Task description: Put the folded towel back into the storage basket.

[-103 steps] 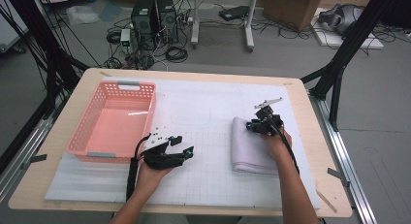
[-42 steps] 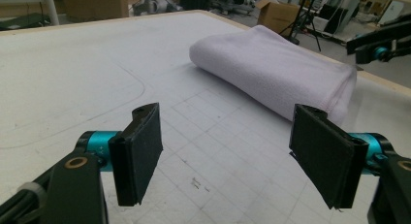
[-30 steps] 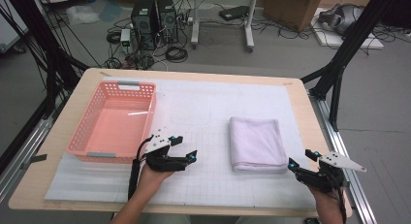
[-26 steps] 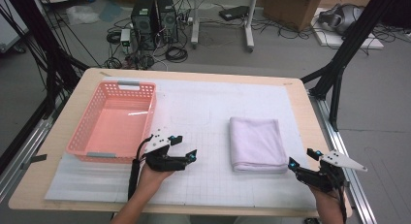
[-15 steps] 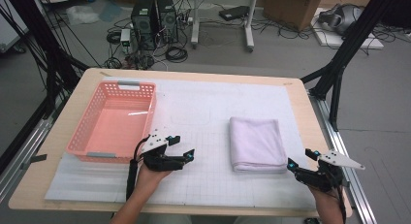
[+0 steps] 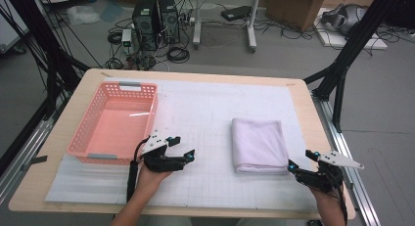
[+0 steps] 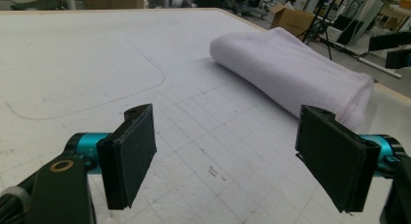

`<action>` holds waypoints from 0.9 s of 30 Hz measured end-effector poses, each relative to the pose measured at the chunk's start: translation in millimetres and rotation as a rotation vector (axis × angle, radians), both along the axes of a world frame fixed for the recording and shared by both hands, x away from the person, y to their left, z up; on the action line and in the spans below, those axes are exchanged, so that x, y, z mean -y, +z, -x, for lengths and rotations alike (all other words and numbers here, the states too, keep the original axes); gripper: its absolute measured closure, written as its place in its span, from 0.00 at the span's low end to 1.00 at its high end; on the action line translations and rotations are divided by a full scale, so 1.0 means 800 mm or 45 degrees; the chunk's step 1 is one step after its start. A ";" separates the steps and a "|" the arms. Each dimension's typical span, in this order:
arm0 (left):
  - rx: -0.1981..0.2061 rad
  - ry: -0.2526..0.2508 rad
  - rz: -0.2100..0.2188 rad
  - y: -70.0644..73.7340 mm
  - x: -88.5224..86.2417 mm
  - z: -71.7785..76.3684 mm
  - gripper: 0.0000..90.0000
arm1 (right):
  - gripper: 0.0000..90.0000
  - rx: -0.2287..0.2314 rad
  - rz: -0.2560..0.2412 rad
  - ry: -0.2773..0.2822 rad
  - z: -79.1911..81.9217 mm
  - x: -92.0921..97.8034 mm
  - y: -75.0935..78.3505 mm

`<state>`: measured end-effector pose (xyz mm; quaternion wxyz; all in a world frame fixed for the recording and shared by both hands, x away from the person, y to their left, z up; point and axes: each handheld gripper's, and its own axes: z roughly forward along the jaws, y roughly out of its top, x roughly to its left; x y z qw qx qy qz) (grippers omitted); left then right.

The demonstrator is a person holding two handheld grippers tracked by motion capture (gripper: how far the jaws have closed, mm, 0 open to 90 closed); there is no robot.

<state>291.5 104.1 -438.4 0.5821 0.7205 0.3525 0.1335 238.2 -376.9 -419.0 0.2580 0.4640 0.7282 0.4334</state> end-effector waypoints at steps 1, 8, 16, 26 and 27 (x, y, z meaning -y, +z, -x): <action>0.001 -0.001 0.000 0.000 0.001 0.000 0.26 | 0.23 -0.002 0.004 0.002 0.000 -0.001 0.000; -0.026 -0.014 -0.036 -0.002 0.023 -0.012 0.26 | 0.23 -0.004 0.026 0.012 0.000 -0.001 0.000; -0.104 -0.036 -0.016 0.004 0.063 -0.043 0.25 | 0.23 -0.003 0.024 0.009 0.000 0.003 0.000; -0.160 -0.119 -0.047 0.010 0.133 -0.076 0.25 | 0.23 -0.016 0.015 0.028 -0.001 -0.001 -0.001; -0.182 -0.125 -0.040 0.009 0.141 -0.080 0.25 | 0.23 -0.013 0.019 0.033 -0.001 -0.001 -0.001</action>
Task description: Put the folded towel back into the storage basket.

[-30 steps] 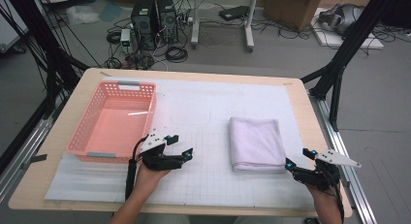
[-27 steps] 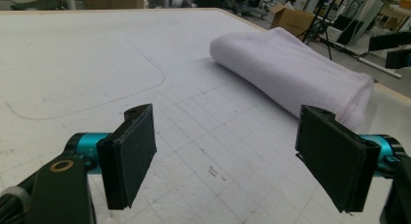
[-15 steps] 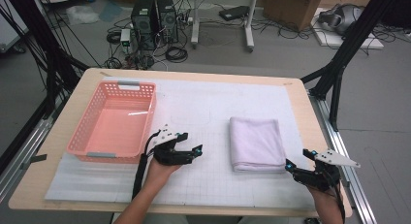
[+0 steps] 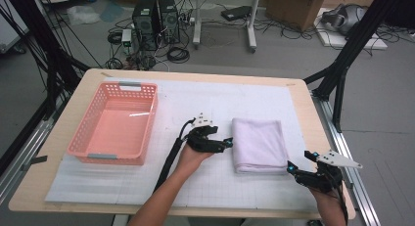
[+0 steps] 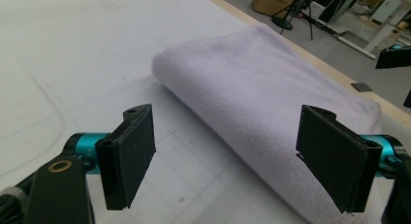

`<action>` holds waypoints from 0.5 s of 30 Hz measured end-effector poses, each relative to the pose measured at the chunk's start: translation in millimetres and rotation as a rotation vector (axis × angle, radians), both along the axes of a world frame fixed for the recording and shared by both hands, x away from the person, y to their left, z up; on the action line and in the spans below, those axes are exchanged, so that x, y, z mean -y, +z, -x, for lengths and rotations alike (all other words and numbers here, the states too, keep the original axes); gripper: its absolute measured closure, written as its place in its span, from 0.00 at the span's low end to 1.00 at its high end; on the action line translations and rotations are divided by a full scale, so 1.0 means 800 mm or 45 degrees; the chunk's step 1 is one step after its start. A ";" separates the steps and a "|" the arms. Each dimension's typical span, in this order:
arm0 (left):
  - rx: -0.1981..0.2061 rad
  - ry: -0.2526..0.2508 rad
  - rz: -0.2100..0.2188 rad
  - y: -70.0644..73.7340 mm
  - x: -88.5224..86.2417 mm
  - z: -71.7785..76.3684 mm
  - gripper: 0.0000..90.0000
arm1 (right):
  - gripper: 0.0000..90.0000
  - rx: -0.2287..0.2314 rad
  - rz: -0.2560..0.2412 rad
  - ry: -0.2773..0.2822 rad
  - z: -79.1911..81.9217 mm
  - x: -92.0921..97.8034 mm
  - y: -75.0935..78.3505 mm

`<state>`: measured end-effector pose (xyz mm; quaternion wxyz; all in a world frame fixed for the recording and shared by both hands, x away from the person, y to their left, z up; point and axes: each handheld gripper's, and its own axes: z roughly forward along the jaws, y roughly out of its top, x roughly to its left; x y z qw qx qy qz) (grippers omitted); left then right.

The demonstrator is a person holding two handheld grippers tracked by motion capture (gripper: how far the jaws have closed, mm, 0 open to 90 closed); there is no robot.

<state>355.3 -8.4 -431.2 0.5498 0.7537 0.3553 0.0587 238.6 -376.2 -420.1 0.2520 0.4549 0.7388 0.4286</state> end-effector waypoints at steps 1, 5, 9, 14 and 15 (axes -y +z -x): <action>-0.016 0.005 0.004 -0.001 0.006 -0.003 0.25 | 0.23 -0.001 0.000 0.000 0.000 0.000 0.000; -0.064 -0.015 -0.008 -0.006 0.030 -0.010 0.25 | 0.23 0.002 -0.002 0.001 0.002 0.000 0.000; -0.092 -0.022 -0.025 -0.014 0.048 -0.011 0.25 | 0.23 0.001 -0.005 0.000 0.002 0.000 0.000; -0.155 -0.007 -0.072 -0.027 0.060 -0.011 0.24 | 0.23 0.002 -0.003 0.006 0.002 -0.001 0.000; -0.177 -0.003 -0.069 -0.027 0.063 -0.012 0.24 | 0.23 -0.001 -0.003 0.007 0.002 -0.002 0.000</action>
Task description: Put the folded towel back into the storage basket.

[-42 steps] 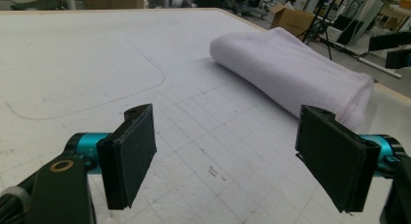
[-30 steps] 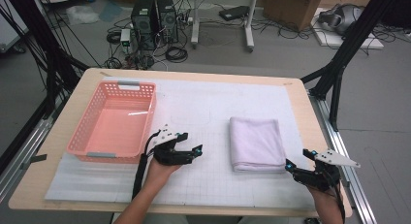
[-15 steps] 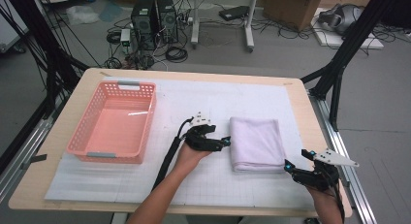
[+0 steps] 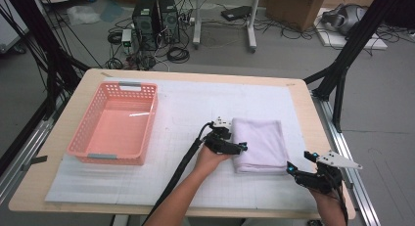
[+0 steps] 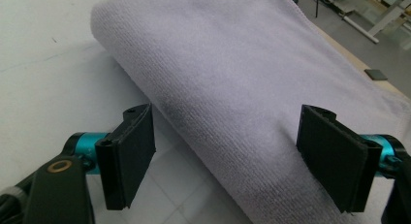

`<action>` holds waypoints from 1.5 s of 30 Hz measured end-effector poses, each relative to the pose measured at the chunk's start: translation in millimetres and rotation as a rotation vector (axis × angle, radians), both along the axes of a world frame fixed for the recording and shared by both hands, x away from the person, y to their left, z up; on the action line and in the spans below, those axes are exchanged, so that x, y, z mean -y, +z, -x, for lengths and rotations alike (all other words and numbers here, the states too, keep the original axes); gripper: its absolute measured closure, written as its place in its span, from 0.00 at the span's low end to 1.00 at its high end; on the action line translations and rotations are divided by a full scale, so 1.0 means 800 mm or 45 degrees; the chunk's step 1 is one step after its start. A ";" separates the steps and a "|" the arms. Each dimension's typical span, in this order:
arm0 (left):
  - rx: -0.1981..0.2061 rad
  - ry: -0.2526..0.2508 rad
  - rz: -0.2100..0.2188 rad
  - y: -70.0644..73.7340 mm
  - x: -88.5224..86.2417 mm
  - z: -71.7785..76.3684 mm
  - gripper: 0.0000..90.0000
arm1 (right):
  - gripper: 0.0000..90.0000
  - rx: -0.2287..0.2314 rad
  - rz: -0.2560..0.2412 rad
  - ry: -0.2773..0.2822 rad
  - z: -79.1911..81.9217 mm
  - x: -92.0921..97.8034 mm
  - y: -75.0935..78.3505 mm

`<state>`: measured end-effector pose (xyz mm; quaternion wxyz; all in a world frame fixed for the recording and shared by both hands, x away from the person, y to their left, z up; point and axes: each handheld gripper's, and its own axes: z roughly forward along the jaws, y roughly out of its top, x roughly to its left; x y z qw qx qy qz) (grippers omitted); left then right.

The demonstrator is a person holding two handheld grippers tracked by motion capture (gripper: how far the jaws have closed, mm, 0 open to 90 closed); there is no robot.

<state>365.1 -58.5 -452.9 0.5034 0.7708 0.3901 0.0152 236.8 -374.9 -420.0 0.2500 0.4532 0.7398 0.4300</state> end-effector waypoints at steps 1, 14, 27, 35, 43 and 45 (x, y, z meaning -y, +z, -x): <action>-0.018 0.004 -0.013 -0.001 0.002 0.000 0.24 | 0.23 -0.001 0.005 0.002 0.000 0.000 0.000; -0.055 -0.037 -0.054 0.003 0.022 0.007 0.71 | 0.23 -0.005 0.008 0.008 -0.002 -0.002 -0.001; -0.048 -0.065 0.050 0.003 -0.026 0.020 0.80 | 0.23 -0.008 -0.001 0.005 -0.002 -0.003 -0.001; 0.001 -0.056 0.035 0.009 -0.075 0.031 0.80 | 0.23 -0.012 0.004 0.013 -0.003 -0.006 -0.001; -0.034 -0.006 0.074 0.004 -0.117 0.033 0.76 | 0.23 -0.021 0.009 0.019 -0.004 -0.008 -0.003; -0.034 0.014 0.034 0.003 -0.116 0.034 0.70 | 0.23 -0.018 0.011 0.023 -0.005 -0.009 -0.003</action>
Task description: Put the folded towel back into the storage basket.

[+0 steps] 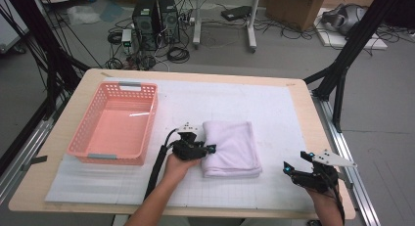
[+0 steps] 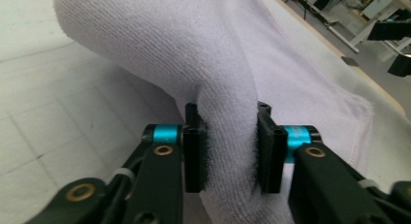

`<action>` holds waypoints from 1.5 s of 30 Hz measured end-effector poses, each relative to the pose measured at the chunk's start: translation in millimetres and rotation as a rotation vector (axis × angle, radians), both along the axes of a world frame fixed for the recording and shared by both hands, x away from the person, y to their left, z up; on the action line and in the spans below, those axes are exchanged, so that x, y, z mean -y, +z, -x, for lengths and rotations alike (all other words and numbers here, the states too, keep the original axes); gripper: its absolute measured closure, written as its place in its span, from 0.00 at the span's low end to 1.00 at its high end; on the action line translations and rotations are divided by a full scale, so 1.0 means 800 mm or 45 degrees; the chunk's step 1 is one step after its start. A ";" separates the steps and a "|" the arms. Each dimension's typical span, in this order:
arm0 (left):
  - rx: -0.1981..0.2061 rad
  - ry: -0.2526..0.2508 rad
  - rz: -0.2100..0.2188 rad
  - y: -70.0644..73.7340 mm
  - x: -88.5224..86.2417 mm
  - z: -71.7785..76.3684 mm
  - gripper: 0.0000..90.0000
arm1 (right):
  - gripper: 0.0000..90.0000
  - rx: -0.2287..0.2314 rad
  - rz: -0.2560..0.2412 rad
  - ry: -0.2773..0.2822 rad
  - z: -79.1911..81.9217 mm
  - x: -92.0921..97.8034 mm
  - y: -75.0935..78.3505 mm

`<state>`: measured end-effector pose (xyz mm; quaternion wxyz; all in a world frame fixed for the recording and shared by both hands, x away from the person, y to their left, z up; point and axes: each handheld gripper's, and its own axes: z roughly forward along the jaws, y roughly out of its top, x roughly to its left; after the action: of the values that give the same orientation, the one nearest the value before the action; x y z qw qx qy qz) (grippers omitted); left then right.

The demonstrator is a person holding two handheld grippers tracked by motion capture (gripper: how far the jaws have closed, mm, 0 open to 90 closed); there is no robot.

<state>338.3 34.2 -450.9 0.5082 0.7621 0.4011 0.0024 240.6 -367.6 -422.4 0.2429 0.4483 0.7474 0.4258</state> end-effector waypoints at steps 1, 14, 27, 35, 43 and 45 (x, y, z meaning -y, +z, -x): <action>0.003 0.018 -0.017 0.000 0.002 0.000 0.54 | 0.23 0.003 0.001 0.004 0.000 -0.001 0.000; 0.020 0.023 -0.026 -0.004 0.011 0.001 0.78 | 0.23 -0.009 -0.002 0.011 -0.002 -0.002 -0.001; 0.271 -0.125 0.081 0.031 -0.001 0.028 0.80 | 0.23 -0.011 -0.014 0.008 -0.001 -0.001 0.000; 0.419 -0.205 0.094 0.052 -0.011 0.043 0.80 | 0.23 -0.007 -0.010 0.014 -0.002 -0.003 0.000; 0.513 -0.262 0.118 0.069 -0.016 0.055 0.80 | 0.23 -0.005 -0.007 0.016 -0.002 -0.004 0.000; 0.537 -0.277 0.126 0.075 -0.018 0.058 0.80 | 0.23 -0.004 -0.008 0.018 -0.002 -0.004 0.000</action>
<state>291.7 48.6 -390.9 0.6147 0.7577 0.2013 0.0870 242.0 -364.5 -422.7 0.2373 0.4447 0.7496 0.4291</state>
